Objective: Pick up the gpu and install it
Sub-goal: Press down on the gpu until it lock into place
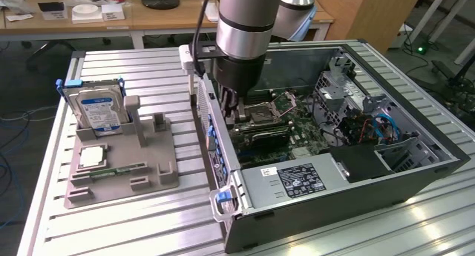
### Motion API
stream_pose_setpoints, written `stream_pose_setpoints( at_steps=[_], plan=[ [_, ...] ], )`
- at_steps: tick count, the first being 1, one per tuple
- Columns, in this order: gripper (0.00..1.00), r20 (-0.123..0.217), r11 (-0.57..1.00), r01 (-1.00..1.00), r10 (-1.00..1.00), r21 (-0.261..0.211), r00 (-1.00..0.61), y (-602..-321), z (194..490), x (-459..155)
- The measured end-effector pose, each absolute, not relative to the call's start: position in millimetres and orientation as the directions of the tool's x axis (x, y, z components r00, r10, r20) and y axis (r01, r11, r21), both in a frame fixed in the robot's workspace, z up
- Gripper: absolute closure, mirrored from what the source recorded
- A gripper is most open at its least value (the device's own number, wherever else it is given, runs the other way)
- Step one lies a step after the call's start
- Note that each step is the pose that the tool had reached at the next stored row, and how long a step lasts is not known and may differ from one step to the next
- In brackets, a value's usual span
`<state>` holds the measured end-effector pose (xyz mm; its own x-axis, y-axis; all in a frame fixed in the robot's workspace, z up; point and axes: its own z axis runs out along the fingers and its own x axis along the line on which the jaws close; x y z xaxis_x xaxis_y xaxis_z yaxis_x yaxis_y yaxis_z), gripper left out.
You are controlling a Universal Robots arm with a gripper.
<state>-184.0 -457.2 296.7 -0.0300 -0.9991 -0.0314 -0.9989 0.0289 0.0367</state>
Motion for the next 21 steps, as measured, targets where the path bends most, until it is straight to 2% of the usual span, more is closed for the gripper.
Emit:
stream_pose_setpoints(
  at_steps=[21],
  plan=[
    [0.9,-0.032,0.029,-0.999,-0.999,0.033,-0.03,-457.1,288.7,-134.5]
  ],
)
